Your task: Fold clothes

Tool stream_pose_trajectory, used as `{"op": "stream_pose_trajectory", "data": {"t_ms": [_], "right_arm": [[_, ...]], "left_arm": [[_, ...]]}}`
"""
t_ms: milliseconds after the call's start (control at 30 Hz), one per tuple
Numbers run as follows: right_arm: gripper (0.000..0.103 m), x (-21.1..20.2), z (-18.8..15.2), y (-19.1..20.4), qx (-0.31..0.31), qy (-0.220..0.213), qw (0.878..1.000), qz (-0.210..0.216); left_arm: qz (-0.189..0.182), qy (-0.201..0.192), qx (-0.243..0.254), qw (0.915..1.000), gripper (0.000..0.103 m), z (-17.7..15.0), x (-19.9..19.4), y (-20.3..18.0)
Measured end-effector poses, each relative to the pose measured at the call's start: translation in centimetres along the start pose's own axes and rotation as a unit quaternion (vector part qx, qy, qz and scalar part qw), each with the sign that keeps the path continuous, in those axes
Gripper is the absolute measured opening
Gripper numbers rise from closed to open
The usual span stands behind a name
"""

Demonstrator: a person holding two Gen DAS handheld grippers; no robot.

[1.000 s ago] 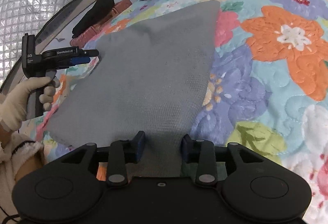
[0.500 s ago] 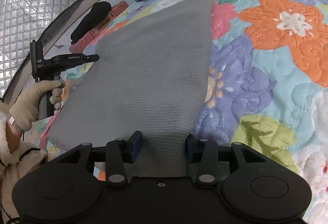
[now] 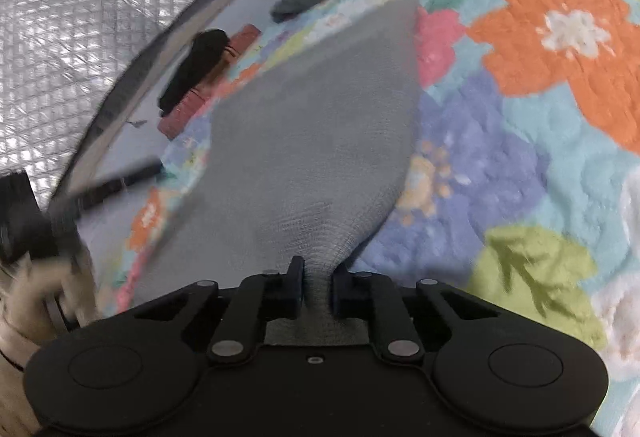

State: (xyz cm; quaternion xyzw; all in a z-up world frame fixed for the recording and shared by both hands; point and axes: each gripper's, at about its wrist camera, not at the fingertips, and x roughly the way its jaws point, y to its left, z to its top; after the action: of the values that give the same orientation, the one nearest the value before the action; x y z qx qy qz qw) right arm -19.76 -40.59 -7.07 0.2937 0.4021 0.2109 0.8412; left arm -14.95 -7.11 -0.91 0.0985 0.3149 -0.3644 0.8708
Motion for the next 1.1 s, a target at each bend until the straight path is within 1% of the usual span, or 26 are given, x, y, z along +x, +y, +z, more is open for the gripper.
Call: {"op": "stream_pose_trajectory", "data": {"t_ms": [33, 67, 133, 167, 200, 267, 367, 400, 467, 533, 567, 600, 633, 700, 733, 800, 833, 867, 900, 933, 1000, 1033, 1100], "right_arm": [[0.016, -0.2, 0.4, 0.3, 0.005, -0.003, 1.0, 0.012], [0.016, -0.5, 0.8, 0.6, 0.01, -0.007, 1.0, 0.023], [0.016, -0.8, 1.6, 1.2, 0.016, -0.01, 0.999, 0.038], [0.016, -0.9, 1.9, 1.5, 0.02, -0.01, 0.999, 0.044], [0.016, -0.9, 2.1, 1.6, 0.024, -0.009, 0.999, 0.046], [0.016, -0.4, 2.6, 1.8, 0.025, 0.001, 0.999, 0.046], [0.016, 0.8, 3.0, 2.2, 0.019, 0.02, 0.999, 0.044], [0.016, 1.1, 3.2, 2.5, 0.018, 0.022, 0.998, 0.05], [0.016, 1.7, 3.5, 3.1, 0.016, 0.026, 0.998, 0.061], [0.016, 2.2, 3.5, 3.7, 0.003, 0.036, 0.998, 0.056], [0.016, 2.4, 3.5, 3.9, -0.002, 0.041, 0.998, 0.054], [0.016, 2.6, 3.4, 3.7, 0.006, 0.044, 0.997, 0.055], [0.016, 2.8, 3.3, 3.4, 0.013, 0.048, 0.997, 0.056], [0.016, 3.0, 3.1, 3.0, 0.022, 0.054, 0.996, 0.065], [0.017, 3.0, 3.0, 3.0, 0.025, 0.052, 0.996, 0.071], [0.022, 2.7, 3.3, 2.9, 0.032, 0.045, 0.996, 0.077], [0.031, 2.6, 3.7, 2.6, 0.035, 0.042, 0.996, 0.073], [0.049, 2.4, 4.2, 2.3, 0.04, 0.038, 0.996, 0.068], [0.055, 2.3, 4.7, 1.7, 0.047, 0.029, 0.997, 0.055], [0.057, 2.1, 5.3, 1.1, 0.055, 0.019, 0.997, 0.043], [0.057, 2.2, 6.4, -0.2, 0.072, 0.001, 0.997, 0.026], [0.057, 2.3, 6.9, -0.8, 0.079, -0.006, 0.997, 0.021], [0.057, 2.8, 7.6, -1.5, 0.075, -0.017, 0.997, 0.003]], "left_arm": [[-0.033, 0.006, 0.036, 0.9988, 0.052, -0.7, 0.2, -1.9], [-0.057, 0.01, 0.061, 0.9965, 0.052, -1.4, 0.4, -3.5], [-0.088, 0.033, 0.097, 0.9909, 0.053, -2.2, 1.1, -6.0], [-0.091, 0.038, 0.11, 0.9891, 0.053, -2.5, 1.4, -6.9], [-0.09, 0.037, 0.116, 0.9885, 0.054, -2.6, 1.7, -7.5], [-0.082, 0.038, 0.125, 0.988, 0.06, -2.7, 2.3, -8.6], [-0.055, 0.037, 0.126, 0.9898, 0.064, -2.6, 3.5, -9.9], [-0.049, 0.039, 0.124, 0.9902, 0.064, -2.5, 3.9, -10.2], [-0.044, 0.04, 0.141, 0.9882, 0.066, -2.5, 4.4, -11.1], [-0.034, 0.041, 0.18, 0.9821, 0.066, -2.8, 4.7, -11.8], [-0.026, 0.044, 0.183, 0.9817, 0.057, -2.9, 5.0, -11.6], [-0.02, 0.049, 0.177, 0.9828, 0.045, -3.0, 5.3, -11.2], [-0.019, 0.055, 0.158, 0.9857, 0.024, -2.9, 5.5, -10.4], [-0.039, 0.061, 0.095, 0.9928, 0.021, -2.4, 5.4, -8.2], [-0.05, 0.059, 0.07, 0.9945, 0.021, -2.2, 5.2, -7.3], [-0.047, 0.051, 0.053, 0.9961, 0.021, -2.2, 4.9, -6.5], [-0.041, 0.049, 0.048, 0.9968, 0.021, -2.2, 4.9, -6.3], [-0.036, 0.048, 0.043, 0.9973, 0.021, -2.2, 4.9, -6.1], [-0.036, 0.047, 0.037, 0.9976, 0.021, -2.2, 4.9, -5.9], [-0.036, 0.044, 0.032, 0.9979, 0.021, -2.2, 4.8, -5.8], [-0.032, 0.039, 0.029, 0.9983, 0.022, -2.2, 4.8, -5.7], [-0.031, 0.038, 0.025, 0.9985, 0.024, -2.2, 4.8, -5.7], [-0.031, 0.036, 0.017, 0.9987, 0.024, -2.2, 4.9, -5.5]]}}
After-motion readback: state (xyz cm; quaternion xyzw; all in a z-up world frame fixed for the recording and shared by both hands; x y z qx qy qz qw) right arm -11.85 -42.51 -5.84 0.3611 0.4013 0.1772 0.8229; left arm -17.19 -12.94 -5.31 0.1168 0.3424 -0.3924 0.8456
